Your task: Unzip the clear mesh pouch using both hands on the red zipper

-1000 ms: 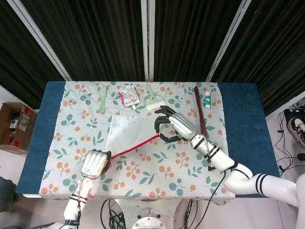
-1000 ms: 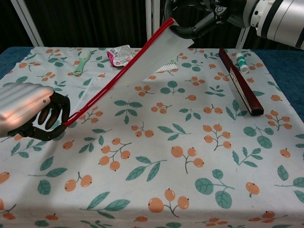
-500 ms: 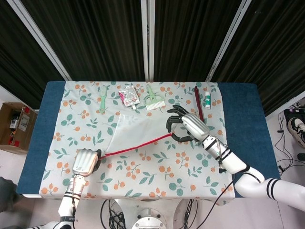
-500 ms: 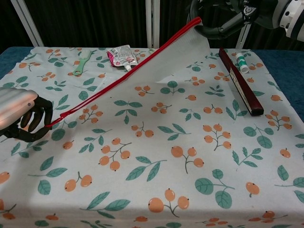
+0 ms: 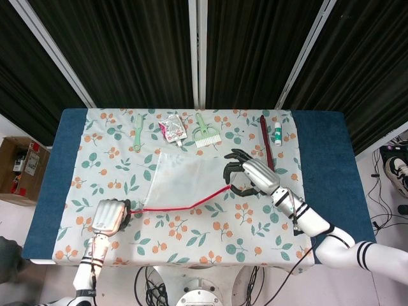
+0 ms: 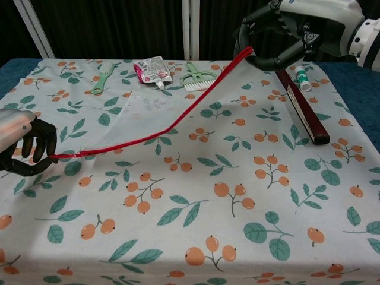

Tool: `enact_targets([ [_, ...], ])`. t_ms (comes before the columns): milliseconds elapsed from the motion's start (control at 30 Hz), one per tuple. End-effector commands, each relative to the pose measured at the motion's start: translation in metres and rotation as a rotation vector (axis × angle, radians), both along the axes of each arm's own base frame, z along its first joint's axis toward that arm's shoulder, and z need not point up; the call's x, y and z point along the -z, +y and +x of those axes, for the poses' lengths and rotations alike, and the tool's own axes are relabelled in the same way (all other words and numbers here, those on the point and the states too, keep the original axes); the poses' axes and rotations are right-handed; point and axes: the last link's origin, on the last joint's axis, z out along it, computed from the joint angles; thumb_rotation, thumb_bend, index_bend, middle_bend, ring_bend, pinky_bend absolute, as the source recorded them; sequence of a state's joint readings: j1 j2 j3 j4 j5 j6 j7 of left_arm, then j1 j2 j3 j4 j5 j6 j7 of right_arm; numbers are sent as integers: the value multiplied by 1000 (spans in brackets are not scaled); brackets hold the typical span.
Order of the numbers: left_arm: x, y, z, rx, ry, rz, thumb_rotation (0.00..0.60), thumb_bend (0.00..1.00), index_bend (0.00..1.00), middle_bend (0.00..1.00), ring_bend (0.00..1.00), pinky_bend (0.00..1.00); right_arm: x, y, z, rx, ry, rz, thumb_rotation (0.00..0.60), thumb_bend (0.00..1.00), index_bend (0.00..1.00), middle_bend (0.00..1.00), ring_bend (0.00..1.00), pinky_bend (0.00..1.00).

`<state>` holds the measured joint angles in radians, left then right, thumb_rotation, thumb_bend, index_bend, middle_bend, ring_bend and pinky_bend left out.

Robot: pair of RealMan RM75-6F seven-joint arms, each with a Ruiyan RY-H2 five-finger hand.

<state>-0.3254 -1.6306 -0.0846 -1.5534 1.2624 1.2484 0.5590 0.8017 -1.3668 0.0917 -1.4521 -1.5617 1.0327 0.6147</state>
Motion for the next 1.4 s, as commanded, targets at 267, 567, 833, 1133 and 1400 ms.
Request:
enact_targets([
  [267,-38,-2,10,37,-102,96,600,0,176,194,183,294,22,27,-28,21,256,148,600,104,0,39,0,0],
  [567,-80,5,-15,-38,-163,209,600,0,187,218,183,289,-20,39,-64,199,230,216,600,76,0,4,0,0],
  [833,-118,-7,-62,-97,-108,312,600,0,265,240,184,282,-75,50,-121,253,258,-223,600,204,41,143,0,0],
  [1133,-144,-57,-87,-130,-65,330,600,0,266,239,183,230,-118,117,-168,379,301,-446,600,207,53,116,0,0],
  [1400,-147,-98,-85,-168,-101,337,600,0,264,235,183,217,-129,163,-187,446,309,-506,600,211,13,48,0,0],
])
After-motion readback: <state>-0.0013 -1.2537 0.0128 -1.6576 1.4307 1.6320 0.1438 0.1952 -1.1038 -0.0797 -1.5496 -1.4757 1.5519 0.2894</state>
